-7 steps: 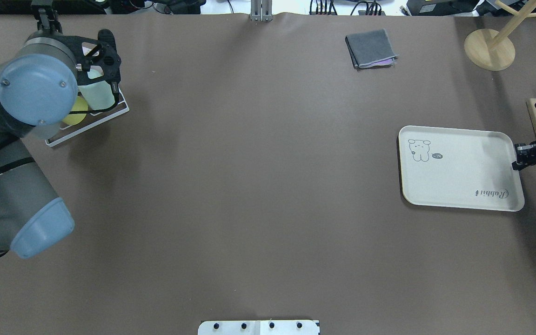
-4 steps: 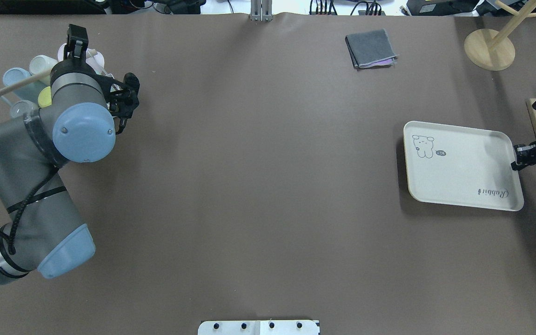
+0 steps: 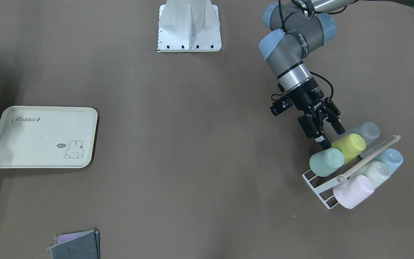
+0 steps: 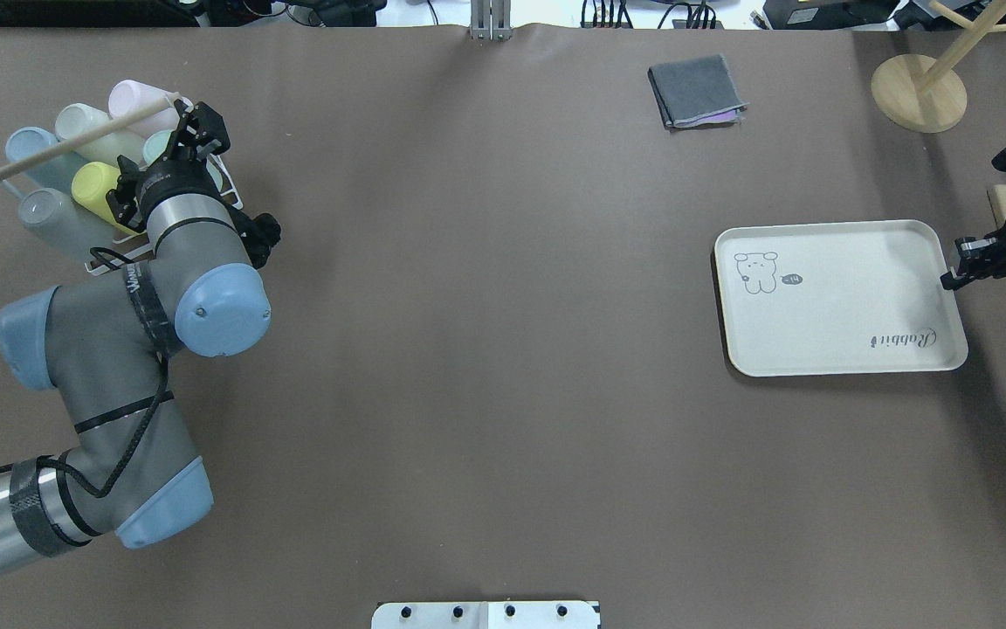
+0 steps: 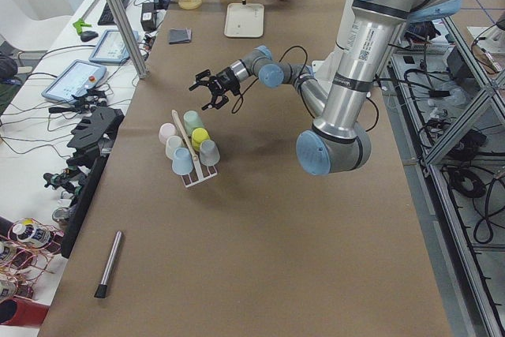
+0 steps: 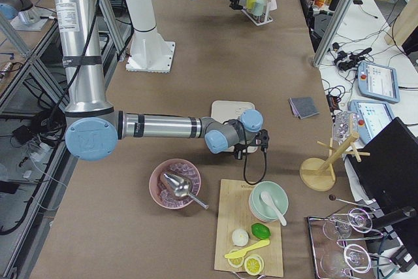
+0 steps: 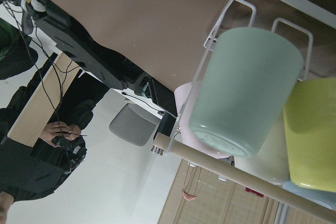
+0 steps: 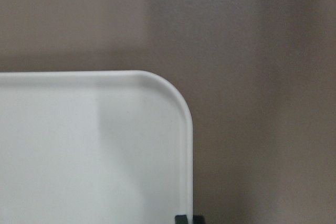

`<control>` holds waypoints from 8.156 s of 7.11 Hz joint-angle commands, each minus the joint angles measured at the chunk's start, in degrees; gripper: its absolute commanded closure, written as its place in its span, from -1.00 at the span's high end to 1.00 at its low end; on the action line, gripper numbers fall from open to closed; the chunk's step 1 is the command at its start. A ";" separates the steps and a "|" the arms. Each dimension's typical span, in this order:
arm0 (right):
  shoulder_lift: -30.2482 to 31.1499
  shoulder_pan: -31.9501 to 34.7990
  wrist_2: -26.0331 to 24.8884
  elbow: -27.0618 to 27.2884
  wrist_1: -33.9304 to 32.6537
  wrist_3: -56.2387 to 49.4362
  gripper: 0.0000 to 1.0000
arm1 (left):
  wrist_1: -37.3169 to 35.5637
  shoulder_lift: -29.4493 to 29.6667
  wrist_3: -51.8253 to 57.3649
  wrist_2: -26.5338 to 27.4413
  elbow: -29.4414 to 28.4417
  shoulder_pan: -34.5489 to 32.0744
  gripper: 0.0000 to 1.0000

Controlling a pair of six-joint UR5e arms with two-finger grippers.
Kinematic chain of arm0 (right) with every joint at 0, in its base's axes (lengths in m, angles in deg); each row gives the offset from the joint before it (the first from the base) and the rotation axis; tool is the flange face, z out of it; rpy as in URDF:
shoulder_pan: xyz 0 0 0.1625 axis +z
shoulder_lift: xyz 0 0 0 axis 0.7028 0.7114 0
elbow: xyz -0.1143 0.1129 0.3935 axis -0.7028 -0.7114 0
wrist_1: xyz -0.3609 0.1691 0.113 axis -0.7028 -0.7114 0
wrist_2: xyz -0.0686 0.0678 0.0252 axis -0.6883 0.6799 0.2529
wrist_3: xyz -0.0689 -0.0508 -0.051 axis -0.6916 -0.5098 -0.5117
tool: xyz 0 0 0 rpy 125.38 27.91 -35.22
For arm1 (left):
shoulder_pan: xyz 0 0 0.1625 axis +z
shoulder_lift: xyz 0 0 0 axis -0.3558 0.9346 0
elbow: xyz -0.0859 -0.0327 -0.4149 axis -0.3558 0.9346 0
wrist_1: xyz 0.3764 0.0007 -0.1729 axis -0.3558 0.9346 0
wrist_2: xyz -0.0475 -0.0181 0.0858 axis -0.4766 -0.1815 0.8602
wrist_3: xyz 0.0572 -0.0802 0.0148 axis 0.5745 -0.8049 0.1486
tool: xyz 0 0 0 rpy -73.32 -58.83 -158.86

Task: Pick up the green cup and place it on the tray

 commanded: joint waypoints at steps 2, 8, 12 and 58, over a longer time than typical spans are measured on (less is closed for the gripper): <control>-4.15 1.04 5.45 2.17 -0.33 1.38 -1.00 | 4.13 -2.07 10.50 8.03 -4.16 3.03 0.98; -16.71 -16.77 0.21 7.88 0.02 32.32 -1.00 | 4.16 -1.02 10.59 10.54 -11.39 4.10 0.97; -21.64 -27.15 -6.91 8.41 0.46 38.65 -1.00 | 4.42 1.53 10.50 11.50 -16.05 4.28 0.97; 15.79 20.37 -11.41 20.10 -28.37 -36.05 1.00 | 64.68 -4.18 24.60 -7.95 0.90 3.84 -0.17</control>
